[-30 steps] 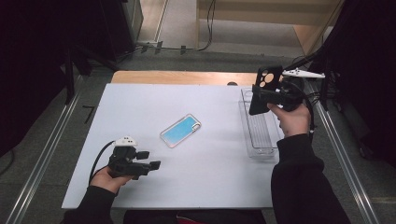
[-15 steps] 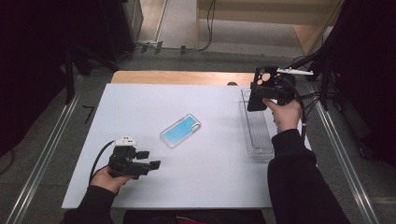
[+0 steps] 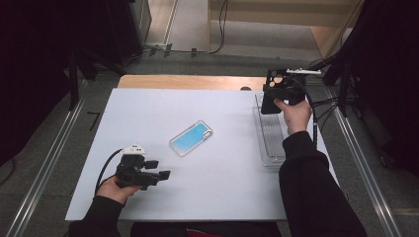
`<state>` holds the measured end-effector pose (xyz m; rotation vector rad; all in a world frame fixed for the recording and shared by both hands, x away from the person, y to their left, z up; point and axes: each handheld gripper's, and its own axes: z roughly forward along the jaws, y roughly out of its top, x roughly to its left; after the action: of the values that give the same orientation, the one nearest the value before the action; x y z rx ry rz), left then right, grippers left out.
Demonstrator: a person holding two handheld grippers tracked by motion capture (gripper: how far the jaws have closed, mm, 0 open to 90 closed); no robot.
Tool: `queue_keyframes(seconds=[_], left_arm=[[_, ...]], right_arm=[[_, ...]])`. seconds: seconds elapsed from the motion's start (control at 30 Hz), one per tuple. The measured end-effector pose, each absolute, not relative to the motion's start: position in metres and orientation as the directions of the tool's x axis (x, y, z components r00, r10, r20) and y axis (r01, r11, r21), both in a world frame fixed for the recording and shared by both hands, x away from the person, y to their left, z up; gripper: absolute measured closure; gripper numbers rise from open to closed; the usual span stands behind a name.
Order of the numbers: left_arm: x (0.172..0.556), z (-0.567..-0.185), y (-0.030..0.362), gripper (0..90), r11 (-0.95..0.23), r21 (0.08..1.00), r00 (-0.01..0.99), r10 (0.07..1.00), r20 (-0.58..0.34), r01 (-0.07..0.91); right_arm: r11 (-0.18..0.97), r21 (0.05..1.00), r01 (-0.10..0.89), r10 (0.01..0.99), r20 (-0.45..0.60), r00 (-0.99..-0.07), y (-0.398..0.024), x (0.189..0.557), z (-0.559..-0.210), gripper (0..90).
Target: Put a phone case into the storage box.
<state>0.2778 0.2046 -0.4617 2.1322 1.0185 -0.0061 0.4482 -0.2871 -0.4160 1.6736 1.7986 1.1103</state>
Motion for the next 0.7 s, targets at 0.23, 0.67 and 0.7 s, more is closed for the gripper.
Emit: queue_keyframes(seconds=[0.23, 0.67, 0.7], left_arm=[[0.278, -0.463, 0.201, 31.1, -0.402, 0.627, 0.686, 0.659, -0.307, 0.667], [0.278, -0.464, 0.202, 31.1, -0.406, 0.624, 0.688, 0.658, -0.308, 0.668], [0.278, -0.464, 0.202, 31.1, -0.406, 0.624, 0.688, 0.658, -0.308, 0.668]], right_arm=[[-0.053, 0.77, 0.636, 0.97, 0.191, -0.151, -0.285, 0.464, -0.429, 12.0], [-0.06, 0.759, 0.648, 0.978, 0.176, -0.114, -0.28, 0.481, -0.446, 11.6], [-0.06, 0.759, 0.648, 0.978, 0.176, -0.114, -0.28, 0.481, -0.446, 11.6]])
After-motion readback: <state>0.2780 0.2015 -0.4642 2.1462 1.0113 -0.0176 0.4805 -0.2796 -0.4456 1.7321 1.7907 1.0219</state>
